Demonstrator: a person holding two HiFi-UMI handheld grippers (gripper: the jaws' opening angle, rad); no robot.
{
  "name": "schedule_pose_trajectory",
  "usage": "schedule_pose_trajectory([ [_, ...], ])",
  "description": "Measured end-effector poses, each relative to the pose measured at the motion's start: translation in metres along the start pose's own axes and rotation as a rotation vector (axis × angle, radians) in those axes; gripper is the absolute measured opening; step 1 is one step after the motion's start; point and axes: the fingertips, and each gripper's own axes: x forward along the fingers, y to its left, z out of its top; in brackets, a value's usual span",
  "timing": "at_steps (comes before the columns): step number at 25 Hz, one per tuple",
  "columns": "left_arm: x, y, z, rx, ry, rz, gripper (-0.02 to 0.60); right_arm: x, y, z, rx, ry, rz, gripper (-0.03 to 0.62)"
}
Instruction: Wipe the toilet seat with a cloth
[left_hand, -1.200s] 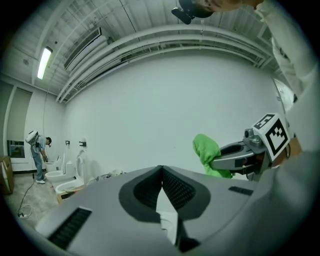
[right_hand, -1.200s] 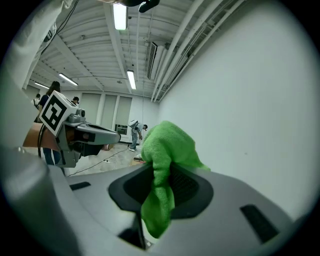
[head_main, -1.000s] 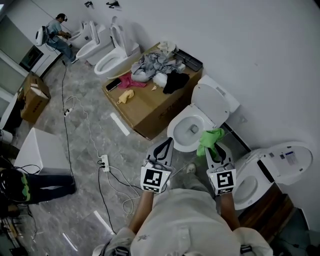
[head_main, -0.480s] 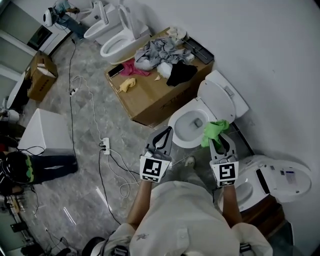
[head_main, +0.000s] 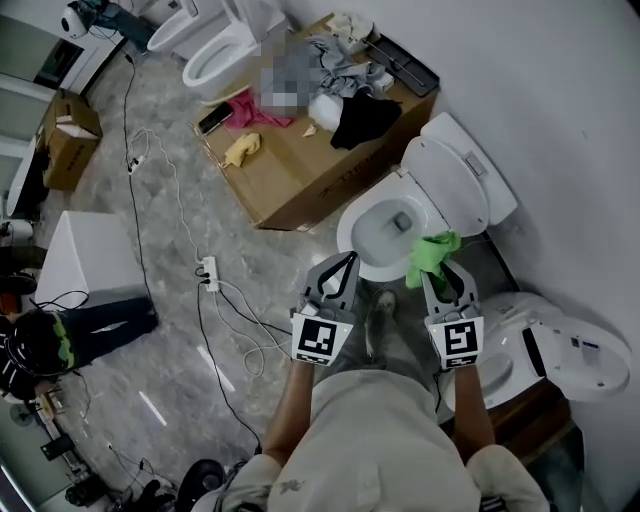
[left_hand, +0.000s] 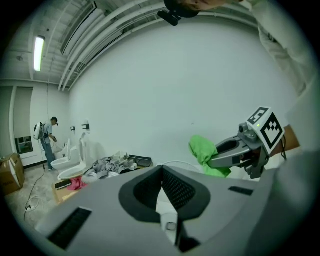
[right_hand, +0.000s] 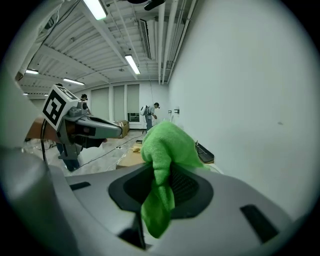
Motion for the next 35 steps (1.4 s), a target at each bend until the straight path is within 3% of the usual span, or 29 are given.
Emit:
schedule_pose_trajectory([
  [6,0.042,0.025,-0.041,-0.089,0.024,-0.019,0.012,0.043,-0.006,-0.019,-0.02,0.054,-0.009,0.097],
  [14,0.1,0.061,-0.085,-0.154,0.01,-0.044,0.012,0.106,-0.028,-0.06,0.03,0.109,-0.071,0.097],
  [23,0.15,0.1,-0.151,-0.19,0.055,-0.042,0.012,0.17,-0.048,-0.124,0.067,0.178,-0.134,0.097],
  [35,0.213,0.108,-0.223,-0.215,0.103,-0.099,0.012,0.241,-0.078,-0.205,0.103,0.262,-0.158,0.097],
])
